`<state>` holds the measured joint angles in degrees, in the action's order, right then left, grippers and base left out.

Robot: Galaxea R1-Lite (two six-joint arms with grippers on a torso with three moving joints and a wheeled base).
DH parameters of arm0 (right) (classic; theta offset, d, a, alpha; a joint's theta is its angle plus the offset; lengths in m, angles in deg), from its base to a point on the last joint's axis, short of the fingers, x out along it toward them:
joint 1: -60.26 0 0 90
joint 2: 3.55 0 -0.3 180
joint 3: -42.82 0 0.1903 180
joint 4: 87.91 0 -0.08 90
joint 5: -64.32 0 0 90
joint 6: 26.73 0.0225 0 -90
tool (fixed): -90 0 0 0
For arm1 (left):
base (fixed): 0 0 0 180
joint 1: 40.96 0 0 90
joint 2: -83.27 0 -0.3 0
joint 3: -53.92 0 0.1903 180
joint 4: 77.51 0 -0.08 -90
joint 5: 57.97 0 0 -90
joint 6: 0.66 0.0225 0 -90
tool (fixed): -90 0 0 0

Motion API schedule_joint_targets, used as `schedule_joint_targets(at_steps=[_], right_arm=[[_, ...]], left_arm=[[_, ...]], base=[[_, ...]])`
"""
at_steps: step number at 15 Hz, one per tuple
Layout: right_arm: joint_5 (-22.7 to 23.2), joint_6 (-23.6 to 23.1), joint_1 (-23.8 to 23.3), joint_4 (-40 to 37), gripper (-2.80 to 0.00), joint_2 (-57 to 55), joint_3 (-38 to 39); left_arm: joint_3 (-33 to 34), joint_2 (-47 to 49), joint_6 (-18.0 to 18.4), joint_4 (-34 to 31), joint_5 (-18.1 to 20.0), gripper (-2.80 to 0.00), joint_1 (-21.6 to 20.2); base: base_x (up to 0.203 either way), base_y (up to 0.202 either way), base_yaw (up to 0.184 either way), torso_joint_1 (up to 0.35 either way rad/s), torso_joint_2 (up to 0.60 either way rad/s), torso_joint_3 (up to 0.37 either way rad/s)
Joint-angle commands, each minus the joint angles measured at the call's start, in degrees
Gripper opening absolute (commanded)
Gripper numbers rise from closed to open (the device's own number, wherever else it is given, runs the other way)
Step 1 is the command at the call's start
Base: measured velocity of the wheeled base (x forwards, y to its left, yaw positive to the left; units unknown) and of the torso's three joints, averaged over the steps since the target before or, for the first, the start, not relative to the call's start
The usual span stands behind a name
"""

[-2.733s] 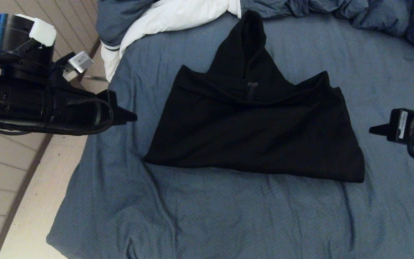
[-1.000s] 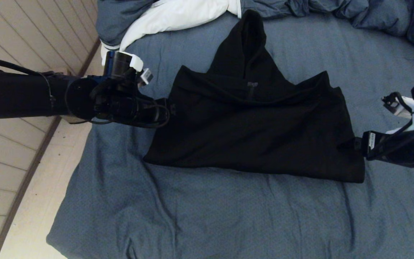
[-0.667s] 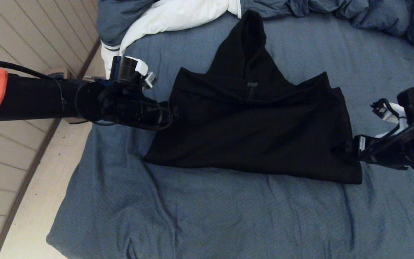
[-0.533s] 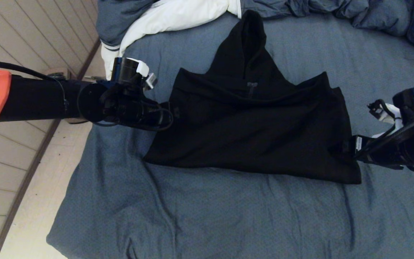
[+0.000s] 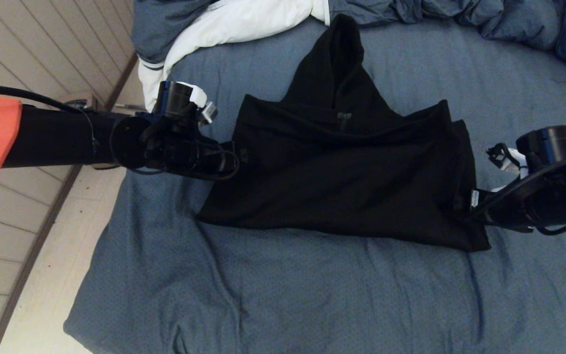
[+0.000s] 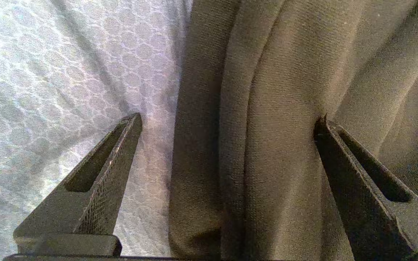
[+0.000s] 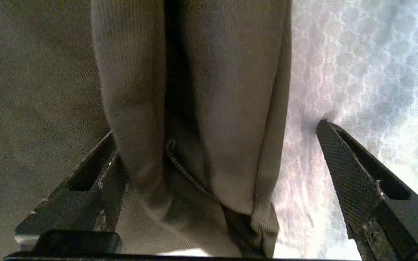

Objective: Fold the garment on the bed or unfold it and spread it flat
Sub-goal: Fold the black sweatshirt

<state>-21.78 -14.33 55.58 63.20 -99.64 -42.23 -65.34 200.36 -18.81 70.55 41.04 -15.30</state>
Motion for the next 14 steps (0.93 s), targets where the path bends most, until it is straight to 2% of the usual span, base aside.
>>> schedule_joint_targets(at_steps=[1, 5, 6, 11, 14], right_arm=[[0.1, 0.2, 0.9, 0.4, 0.00, -1.9, -0.1], [0.1, 2.3, 4.8, 1.0, 0.00, -2.2, -1.8], [0.0, 2.8, 5.5, 1.0, -2.80, -2.3, -2.1], [0.0, 3.0, 5.8, 1.0, -2.80, -1.9, -2.2], [0.0, 2.9, 5.8, 1.0, -2.80, 0.8, -0.3]], left_arm=[[-0.1, 0.2, -0.1, -0.1, 0.0, 0.00, 0.3], [0.0, 0.1, -0.1, -0.1, 0.0, 0.00, 0.7], [-0.1, 0.0, -0.1, -0.1, 0.0, 0.00, 0.7], [0.4, -0.8, -0.4, -0.5, 0.0, 0.00, 1.0], [4.1, -4.8, -1.0, -0.3, 0.1, 0.00, 3.1]], base=[[0.000, 0.000, 0.000, 0.000, 0.00, 0.000], [0.000, 0.000, 0.000, 0.000, 0.00, 0.000], [0.000, 0.000, 0.000, 0.000, 0.00, 0.000], [0.000, 0.000, 0.000, 0.000, 0.00, 0.000], [0.000, 0.000, 0.000, 0.000, 0.00, 0.000]])
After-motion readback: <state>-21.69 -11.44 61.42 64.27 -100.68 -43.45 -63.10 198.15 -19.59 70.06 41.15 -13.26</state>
